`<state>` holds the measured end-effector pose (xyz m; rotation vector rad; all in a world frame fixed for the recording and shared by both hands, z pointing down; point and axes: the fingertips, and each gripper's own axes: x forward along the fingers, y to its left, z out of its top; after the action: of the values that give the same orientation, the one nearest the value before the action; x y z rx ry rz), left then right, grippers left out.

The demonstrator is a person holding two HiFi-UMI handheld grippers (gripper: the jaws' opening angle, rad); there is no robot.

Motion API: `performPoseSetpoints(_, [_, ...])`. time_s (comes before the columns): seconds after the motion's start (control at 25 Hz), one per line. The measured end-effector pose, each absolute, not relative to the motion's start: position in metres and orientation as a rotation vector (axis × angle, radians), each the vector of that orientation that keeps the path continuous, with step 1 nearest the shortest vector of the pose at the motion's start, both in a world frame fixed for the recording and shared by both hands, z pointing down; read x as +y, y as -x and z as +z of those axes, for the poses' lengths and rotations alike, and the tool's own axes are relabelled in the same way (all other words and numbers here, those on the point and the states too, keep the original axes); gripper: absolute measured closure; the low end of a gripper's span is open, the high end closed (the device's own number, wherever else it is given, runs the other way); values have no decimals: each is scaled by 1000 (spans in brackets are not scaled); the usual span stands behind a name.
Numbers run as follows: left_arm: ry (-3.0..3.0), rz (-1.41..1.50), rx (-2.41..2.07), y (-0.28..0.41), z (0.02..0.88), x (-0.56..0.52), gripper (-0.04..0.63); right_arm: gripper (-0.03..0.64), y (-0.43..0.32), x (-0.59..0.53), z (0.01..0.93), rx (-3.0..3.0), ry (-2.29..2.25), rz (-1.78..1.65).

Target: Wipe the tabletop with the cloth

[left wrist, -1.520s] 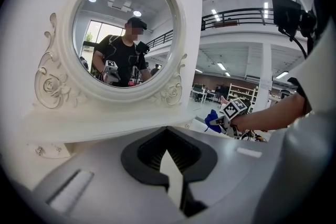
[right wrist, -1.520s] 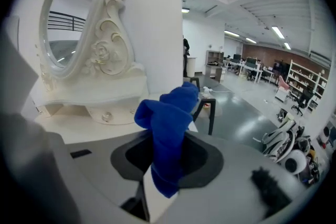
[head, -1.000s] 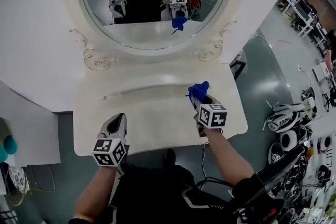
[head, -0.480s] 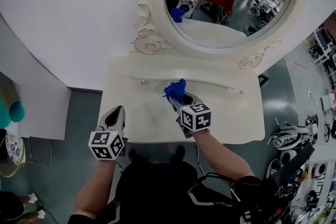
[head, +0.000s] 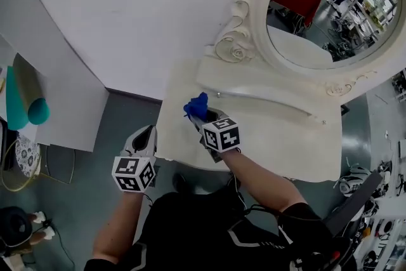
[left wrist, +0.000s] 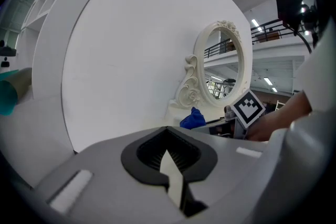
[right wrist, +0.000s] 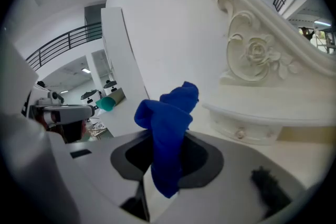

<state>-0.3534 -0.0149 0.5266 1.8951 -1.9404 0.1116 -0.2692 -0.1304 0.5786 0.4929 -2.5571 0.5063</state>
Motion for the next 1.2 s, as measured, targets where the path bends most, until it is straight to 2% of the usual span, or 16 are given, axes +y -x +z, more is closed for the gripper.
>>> performPoseSetpoints(0.56, [-1810,182,-1989,408,540,37,586,494,390,-114,645,-2438,-418,339])
performPoseSetpoints(0.92, [-1792,193,-1970,409,546,47,586,494,383,-120,669,-2353,-498,373])
performPoseSetpoints(1.2, [-1867,210,-1916,385,547,31,586,494,349,-132,671,-2323,-591,416])
